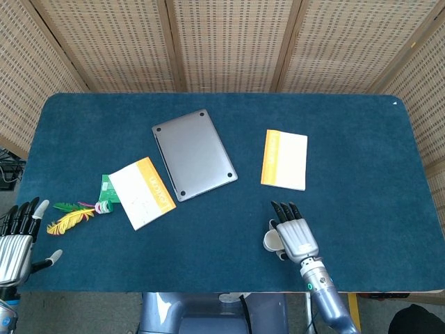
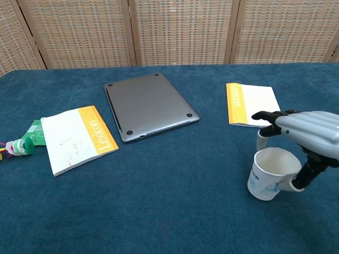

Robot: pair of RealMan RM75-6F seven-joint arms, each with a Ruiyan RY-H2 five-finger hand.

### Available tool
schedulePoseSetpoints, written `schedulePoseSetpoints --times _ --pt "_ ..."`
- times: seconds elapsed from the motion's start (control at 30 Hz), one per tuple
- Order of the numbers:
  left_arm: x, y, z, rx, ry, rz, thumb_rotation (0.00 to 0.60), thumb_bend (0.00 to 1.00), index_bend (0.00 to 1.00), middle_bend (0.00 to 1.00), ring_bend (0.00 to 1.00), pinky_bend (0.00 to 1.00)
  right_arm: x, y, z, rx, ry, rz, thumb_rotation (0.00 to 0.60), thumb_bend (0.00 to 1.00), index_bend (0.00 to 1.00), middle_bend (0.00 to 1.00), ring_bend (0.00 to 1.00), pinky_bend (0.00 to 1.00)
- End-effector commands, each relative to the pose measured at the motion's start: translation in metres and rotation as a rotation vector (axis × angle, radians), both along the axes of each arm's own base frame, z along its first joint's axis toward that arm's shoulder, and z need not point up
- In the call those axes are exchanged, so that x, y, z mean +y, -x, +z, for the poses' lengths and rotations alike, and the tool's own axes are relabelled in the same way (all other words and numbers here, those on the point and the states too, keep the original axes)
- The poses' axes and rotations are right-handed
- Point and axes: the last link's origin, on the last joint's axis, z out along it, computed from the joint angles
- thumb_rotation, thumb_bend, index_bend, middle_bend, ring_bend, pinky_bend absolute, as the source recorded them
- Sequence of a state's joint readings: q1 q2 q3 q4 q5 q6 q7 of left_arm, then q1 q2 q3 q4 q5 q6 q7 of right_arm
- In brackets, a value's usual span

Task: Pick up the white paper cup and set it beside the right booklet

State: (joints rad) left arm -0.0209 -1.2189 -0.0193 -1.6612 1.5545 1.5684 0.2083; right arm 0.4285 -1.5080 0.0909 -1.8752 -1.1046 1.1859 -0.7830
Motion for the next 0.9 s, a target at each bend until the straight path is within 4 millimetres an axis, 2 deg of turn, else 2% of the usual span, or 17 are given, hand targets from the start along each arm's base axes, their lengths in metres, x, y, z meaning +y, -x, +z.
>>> schedulePoseSetpoints --times 0.03,0.27,0.5,0.57,0.7,0.9 --pt "0.0 0.0 0.0 -0.001 -0.001 -0.001 0.6 0.15 0.0 0.0 0.0 0.0 -0.002 -0.006 0.001 -0.037 0.003 0.006 0.6 0.33 0.44 0.0 0.0 0.0" --pt "0.0 0.0 0.001 0.0 -0.004 0.0 0.6 0.15 0.0 0.0 0.0 0.0 -0.018 -0.019 0.01 -0.171 0.019 -0.027 0.6 0.33 0.43 0.0 0.0 0.0" --pt "0.0 0.0 0.0 0.006 -0.004 -0.004 0.6 0.15 0.0 0.0 0.0 0.0 -0.053 -0.023 0.022 -0.313 0.081 -0.09 0.6 0.33 0.43 0.0 0.0 0.0" --pt "0.0 -0.001 0.0 0.007 -0.003 -0.008 0.6 0.15 0.0 0.0 0.0 0.0 -0.061 -0.021 0.024 -0.334 0.093 -0.108 0.6 0.33 0.43 0.0 0.0 0.0" --pt "0.0 -0.001 -0.001 0.011 -0.004 -0.004 0.6 0.15 0.0 0.0 0.0 0.0 -0.09 -0.009 0.027 -0.393 0.123 -0.191 0.6 0.33 0.43 0.0 0.0 0.0" --pt "0.001 0.001 0.001 0.017 -0.015 0.001 0.6 0.15 0.0 0.0 0.0 0.0 -0.107 0.002 0.014 -0.446 0.132 -0.249 0.6 0.33 0.43 0.0 0.0 0.0"
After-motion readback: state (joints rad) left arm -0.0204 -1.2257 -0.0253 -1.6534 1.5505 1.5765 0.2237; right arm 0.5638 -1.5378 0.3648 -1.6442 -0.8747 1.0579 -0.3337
